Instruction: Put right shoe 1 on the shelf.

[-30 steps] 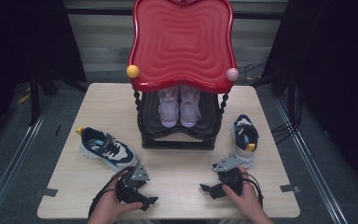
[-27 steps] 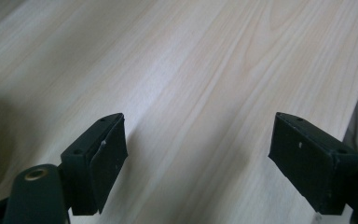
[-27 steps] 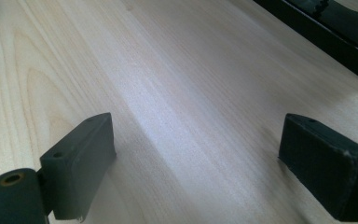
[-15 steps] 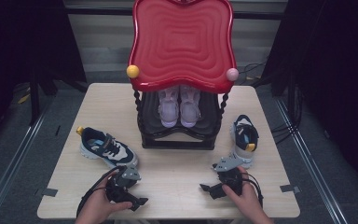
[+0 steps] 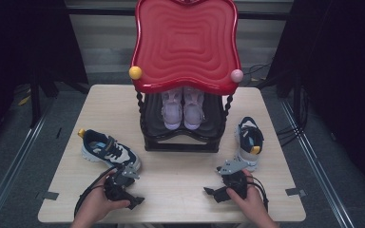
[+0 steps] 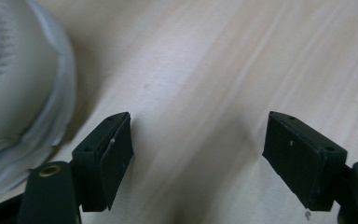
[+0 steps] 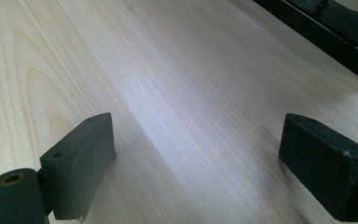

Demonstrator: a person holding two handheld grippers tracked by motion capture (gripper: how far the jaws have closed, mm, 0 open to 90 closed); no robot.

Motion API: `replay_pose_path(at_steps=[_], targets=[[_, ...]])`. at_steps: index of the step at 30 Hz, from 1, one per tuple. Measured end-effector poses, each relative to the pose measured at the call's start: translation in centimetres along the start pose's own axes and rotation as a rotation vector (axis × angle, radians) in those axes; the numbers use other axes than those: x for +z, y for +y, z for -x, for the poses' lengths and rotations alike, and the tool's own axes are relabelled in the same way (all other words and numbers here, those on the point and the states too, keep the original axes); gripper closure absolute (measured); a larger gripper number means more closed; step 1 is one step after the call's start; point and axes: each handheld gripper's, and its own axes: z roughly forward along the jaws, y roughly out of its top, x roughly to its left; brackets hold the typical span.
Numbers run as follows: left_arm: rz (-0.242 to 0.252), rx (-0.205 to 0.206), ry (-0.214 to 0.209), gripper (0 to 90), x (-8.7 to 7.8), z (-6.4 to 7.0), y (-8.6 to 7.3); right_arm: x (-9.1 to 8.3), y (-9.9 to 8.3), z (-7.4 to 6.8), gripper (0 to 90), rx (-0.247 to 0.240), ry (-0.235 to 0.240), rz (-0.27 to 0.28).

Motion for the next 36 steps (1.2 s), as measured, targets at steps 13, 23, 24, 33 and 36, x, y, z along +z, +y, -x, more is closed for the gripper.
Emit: replay_pose_path(at_steps=[13,23,24,33,36], targets=[[0.004,-0.009,0.019,23.8,0.5,-1.6,2.3,0.0,0.0,0.0,9.9,-0.002,0.0,0.001],[0.001,-0.018,0.023,24.8,1.1,-3.0,3.6,0.0,0.0,0.0,9.9,-0.001,0.0,0.0],[0.0,-0.026,0.02,25.5,1.1,-3.1,3.7,0.0,0.0,0.0,9.9,-0.001,0.001,0.0],[-0.026,-0.003,0.027,25.7,-1.1,-2.7,3.1,0.0,0.0,0.0,9.9,0.0,0.0,-0.001],[-0.029,0.005,0.036,25.6,-2.6,-2.9,2.9,0.0,0.0,0.0,9.9,0.0,0.0,-0.001]])
